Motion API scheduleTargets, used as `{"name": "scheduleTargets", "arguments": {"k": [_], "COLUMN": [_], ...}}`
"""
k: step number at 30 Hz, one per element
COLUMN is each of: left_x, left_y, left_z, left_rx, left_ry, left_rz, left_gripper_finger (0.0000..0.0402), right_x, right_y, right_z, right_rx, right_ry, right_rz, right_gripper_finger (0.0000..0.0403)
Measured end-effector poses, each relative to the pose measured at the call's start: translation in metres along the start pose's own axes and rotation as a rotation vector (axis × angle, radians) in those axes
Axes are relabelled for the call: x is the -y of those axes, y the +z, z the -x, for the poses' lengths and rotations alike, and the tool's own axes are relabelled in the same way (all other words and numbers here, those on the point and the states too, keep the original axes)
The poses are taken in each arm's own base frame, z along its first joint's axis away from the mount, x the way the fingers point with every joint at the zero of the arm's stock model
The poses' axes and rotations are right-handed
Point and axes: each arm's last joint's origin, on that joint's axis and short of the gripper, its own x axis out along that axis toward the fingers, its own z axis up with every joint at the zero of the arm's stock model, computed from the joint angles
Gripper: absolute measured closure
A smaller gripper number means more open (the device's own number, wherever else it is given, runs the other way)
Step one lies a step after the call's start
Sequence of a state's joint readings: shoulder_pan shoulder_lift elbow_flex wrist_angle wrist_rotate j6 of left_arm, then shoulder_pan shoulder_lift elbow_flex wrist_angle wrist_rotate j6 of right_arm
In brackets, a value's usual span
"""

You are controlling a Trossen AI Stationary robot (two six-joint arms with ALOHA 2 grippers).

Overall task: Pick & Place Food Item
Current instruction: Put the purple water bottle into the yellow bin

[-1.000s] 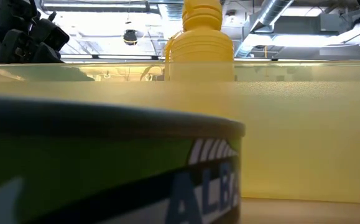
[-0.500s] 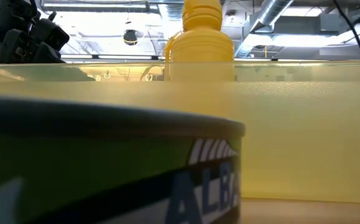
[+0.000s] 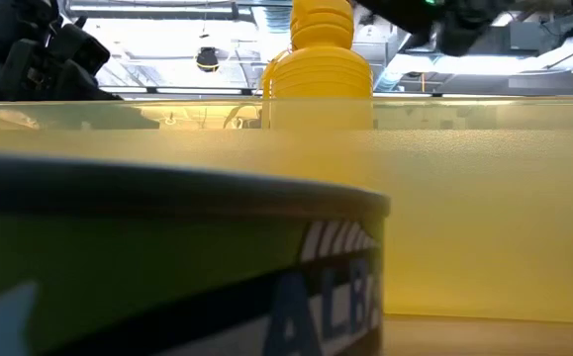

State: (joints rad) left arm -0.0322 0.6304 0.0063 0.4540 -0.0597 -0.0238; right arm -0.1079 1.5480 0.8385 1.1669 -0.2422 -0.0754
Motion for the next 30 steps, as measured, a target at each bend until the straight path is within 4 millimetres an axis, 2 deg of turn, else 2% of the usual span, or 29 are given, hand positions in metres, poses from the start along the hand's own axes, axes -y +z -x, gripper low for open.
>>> {"name": "scheduleTargets", "arguments": {"k": [5, 10, 14, 20, 26, 30], "left_x": [0.000, -0.001, -0.001, -0.003, -0.020, -0.033], "left_y": [0.003, 0.008, 0.021, 0.042, 0.065, 0.083], "left_z": [0.000, 0.000, -0.007, -0.030, -0.052, -0.060], "left_rx": [0.033, 0.074, 0.076, -0.026, -0.091, -0.203], "left_ry": [-0.001, 0.023, 0.057, 0.087, 0.144, 0.178], "left_rz": [0.002, 0.009, 0.009, -0.045, -0.084, -0.115], "left_gripper_finger": [0.0156, 0.0156, 0.0156, 0.0156, 0.0156, 0.0156], "right_x": [-0.014, -0.028, -0.034, -0.039, -0.044, -0.047], "right_y": [-0.013, -0.028, -0.036, -0.043, -0.048, -0.056], "right_z": [0.038, 0.064, 0.073, 0.082, 0.098, 0.111], "right_rx": [-0.135, -0.237, -0.287, -0.319, -0.310, -0.347], "right_ry": [-0.083, -0.133, -0.146, -0.139, -0.158, -0.159], "right_rz": [-0.031, -0.077, -0.104, -0.088, -0.051, -0.078], "right_gripper_finger": [0.0088, 0.0088, 0.0088, 0.0088, 0.0088, 0.0088]}}
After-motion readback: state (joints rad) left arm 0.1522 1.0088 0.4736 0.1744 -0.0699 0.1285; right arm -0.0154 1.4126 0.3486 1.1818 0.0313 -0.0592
